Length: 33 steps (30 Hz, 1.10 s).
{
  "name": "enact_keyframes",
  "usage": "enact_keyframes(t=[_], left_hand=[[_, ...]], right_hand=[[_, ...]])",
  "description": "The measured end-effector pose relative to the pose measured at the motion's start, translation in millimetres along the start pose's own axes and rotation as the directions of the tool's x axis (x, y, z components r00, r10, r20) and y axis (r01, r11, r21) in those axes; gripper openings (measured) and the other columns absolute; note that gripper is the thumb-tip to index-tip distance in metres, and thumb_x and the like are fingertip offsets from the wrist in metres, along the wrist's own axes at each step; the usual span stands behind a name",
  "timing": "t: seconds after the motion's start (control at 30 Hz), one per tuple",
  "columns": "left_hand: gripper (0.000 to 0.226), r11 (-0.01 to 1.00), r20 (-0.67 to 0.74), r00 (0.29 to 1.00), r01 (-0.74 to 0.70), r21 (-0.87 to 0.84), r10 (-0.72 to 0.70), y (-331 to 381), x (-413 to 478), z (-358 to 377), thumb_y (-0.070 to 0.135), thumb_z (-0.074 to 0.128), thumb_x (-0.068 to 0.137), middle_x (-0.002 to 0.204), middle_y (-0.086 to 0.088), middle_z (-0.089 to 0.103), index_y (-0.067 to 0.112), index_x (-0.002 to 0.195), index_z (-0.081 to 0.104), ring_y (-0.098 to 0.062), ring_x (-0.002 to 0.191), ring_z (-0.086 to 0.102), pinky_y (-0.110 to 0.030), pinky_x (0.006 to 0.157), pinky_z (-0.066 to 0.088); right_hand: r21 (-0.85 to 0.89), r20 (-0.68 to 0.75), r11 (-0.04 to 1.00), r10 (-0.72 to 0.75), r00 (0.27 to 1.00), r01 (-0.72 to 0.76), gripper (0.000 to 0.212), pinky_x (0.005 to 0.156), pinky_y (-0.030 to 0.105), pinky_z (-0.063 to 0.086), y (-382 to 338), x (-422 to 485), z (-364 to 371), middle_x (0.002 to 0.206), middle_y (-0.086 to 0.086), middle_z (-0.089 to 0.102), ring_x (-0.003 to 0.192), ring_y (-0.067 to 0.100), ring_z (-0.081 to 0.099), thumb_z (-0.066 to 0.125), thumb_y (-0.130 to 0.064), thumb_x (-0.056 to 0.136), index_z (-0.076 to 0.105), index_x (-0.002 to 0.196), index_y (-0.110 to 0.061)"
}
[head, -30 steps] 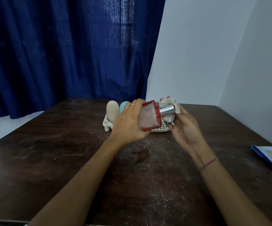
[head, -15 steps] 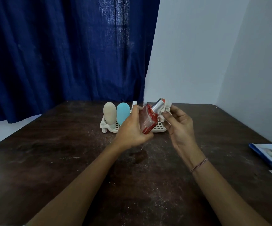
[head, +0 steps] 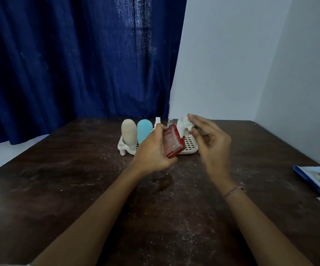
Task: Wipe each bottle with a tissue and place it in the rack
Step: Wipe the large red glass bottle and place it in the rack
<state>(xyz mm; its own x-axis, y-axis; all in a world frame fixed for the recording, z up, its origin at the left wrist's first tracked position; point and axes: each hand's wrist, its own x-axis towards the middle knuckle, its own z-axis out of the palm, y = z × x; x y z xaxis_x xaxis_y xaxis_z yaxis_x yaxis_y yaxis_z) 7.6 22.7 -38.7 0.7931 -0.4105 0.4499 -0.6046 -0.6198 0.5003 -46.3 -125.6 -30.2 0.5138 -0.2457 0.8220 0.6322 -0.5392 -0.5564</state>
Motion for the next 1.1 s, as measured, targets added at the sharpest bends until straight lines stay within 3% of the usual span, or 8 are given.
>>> enact_keyframes(t=[0.13,0.37,0.6,0.77,0.83,0.93,1.1], left_hand=[[0.083,0.998,0.034,0.999,0.014,-0.056,-0.012,3.2,-1.0,3.1,0.03,0.078,0.071,0.137,-0.002,0.043,0.024,0.133,0.022,-0.017,0.119,0.049,-0.029,0.093,0.049],[0.065,0.964,0.074,0.997,0.014,-0.266,0.005,10.9,-3.3,6.5,0.021,0.074,0.075,0.127,-0.001,0.049,0.024,0.12,0.027,-0.013,0.113,0.051,-0.021,0.086,0.046],[0.057,0.881,0.151,0.988,0.058,-0.47,0.015,19.2,-6.0,5.7,0.013,0.067,0.081,0.105,0.01,0.049,0.023,0.122,0.028,-0.011,0.096,0.055,-0.029,0.075,0.053],[0.057,0.812,0.225,0.974,0.126,-0.57,0.007,19.9,-6.1,2.5,0.011,0.061,0.086,0.106,0.0,0.051,0.023,0.132,0.028,-0.013,0.089,0.057,-0.015,0.061,0.053],[0.056,0.774,0.27,0.963,0.164,-0.612,0.009,20.1,-7.3,-1.1,0.015,0.06,0.088,0.102,-0.003,0.054,0.023,0.133,0.029,-0.011,0.082,0.058,-0.017,0.056,0.052],[0.057,0.699,0.303,0.952,0.197,-0.687,0.029,20.0,-7.7,-3.7,0.038,0.062,0.081,0.092,-0.008,0.06,0.023,0.129,0.036,-0.015,0.076,0.062,-0.029,0.049,0.051],[0.067,0.673,0.239,0.968,0.126,-0.729,0.078,17.6,-7.0,-9.1,0.063,0.049,0.077,0.097,-0.024,0.064,0.013,0.122,0.05,-0.03,0.084,0.068,-0.045,0.062,0.057]], right_hand=[[0.081,-0.042,0.997,-0.012,0.999,0.015,0.024,0.09,0.038,0.053,-1.9,1.2,-0.6,0.11,0.003,0.067,0.106,0.01,0.062,0.062,0.003,0.084,0.068,0.105,-0.006],[0.185,-0.067,0.98,-0.062,0.996,0.074,0.025,0.094,0.044,0.05,-5.6,-0.3,3.3,0.115,0.007,0.065,0.117,0.016,0.057,0.058,0.01,0.084,0.067,0.102,-0.004],[0.011,-0.021,0.979,-0.204,0.979,0.204,0.031,0.102,0.041,0.044,-6.6,-3.2,5.9,0.133,0.008,0.053,0.131,0.016,0.043,0.054,0.006,0.088,0.061,0.117,-0.003],[-0.079,-0.1,0.973,-0.224,0.969,0.217,0.024,0.091,0.038,0.052,-8.3,-4.2,9.0,0.121,0.01,0.054,0.116,0.018,0.052,0.058,0.0,0.086,0.067,0.108,-0.005],[-0.078,-0.104,0.975,-0.217,0.971,0.21,0.025,0.084,0.037,0.055,-6.9,-3.6,9.1,0.111,0.007,0.054,0.107,0.015,0.054,0.061,0.003,0.084,0.068,0.106,-0.005],[-0.051,-0.094,0.983,-0.178,0.979,0.174,0.025,0.077,0.033,0.056,-6.4,-3.5,8.0,0.104,0.0,0.058,0.1,0.008,0.058,0.062,0.005,0.083,0.069,0.105,-0.004],[-0.042,-0.065,0.982,-0.187,0.98,0.184,0.022,0.077,0.025,0.054,-9.0,-6.3,10.8,0.101,0.001,0.064,0.096,0.009,0.061,0.064,-0.007,0.083,0.069,0.103,-0.004]])
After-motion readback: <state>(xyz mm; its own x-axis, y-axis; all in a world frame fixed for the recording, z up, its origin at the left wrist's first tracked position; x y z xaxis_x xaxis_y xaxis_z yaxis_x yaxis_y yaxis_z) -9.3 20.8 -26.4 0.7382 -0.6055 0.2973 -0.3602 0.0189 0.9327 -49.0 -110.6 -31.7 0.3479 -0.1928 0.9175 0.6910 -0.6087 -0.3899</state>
